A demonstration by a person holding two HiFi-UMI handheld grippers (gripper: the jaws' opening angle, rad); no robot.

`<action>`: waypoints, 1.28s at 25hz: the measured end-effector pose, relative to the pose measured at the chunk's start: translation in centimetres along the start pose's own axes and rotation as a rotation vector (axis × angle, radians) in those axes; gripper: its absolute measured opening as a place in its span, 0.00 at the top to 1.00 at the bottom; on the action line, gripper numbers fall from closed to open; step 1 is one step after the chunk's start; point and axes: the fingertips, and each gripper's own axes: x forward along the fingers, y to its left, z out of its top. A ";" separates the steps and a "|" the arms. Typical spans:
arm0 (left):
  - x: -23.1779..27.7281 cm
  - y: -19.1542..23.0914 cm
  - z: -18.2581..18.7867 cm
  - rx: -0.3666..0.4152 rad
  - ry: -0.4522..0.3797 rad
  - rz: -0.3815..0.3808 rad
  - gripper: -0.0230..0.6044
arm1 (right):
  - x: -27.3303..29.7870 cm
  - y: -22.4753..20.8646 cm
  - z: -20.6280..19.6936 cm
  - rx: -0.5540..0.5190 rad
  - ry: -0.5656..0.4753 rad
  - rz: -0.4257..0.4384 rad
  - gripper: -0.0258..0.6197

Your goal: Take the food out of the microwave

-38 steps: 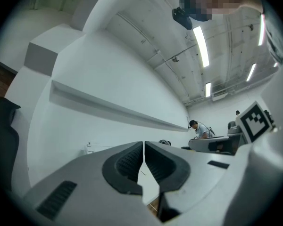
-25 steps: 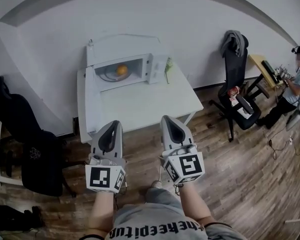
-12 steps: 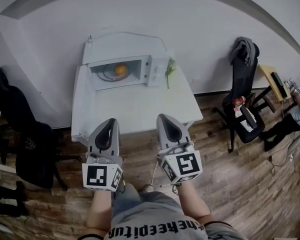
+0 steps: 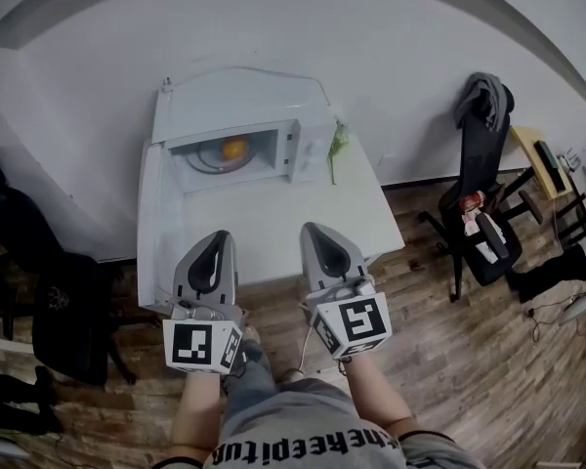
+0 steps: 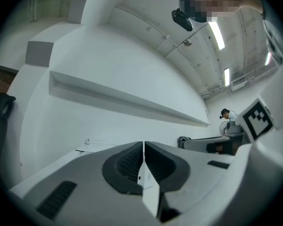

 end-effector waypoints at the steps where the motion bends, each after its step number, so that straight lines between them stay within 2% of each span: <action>1: 0.8 0.5 -0.2 -0.003 0.002 -0.007 0.94 | 0.9 -0.2 0.0 -0.001 0.002 -0.005 0.95; 11: 7.6 5.3 -1.9 -0.025 0.016 -0.059 0.94 | 9.9 -0.9 -0.8 -0.007 -0.006 -0.018 0.95; 15: 9.1 6.5 -3.0 -0.018 0.021 -0.083 0.94 | 12.6 -0.7 -1.9 -0.004 0.010 -0.027 0.95; 20: 9.9 7.5 -4.0 -0.052 0.023 -0.100 0.94 | 15.1 -0.2 -3.3 0.003 0.030 -0.014 0.95; 32: 11.3 9.0 -5.4 -0.019 0.026 0.007 0.94 | 19.0 0.0 -7.4 0.005 0.103 0.138 0.95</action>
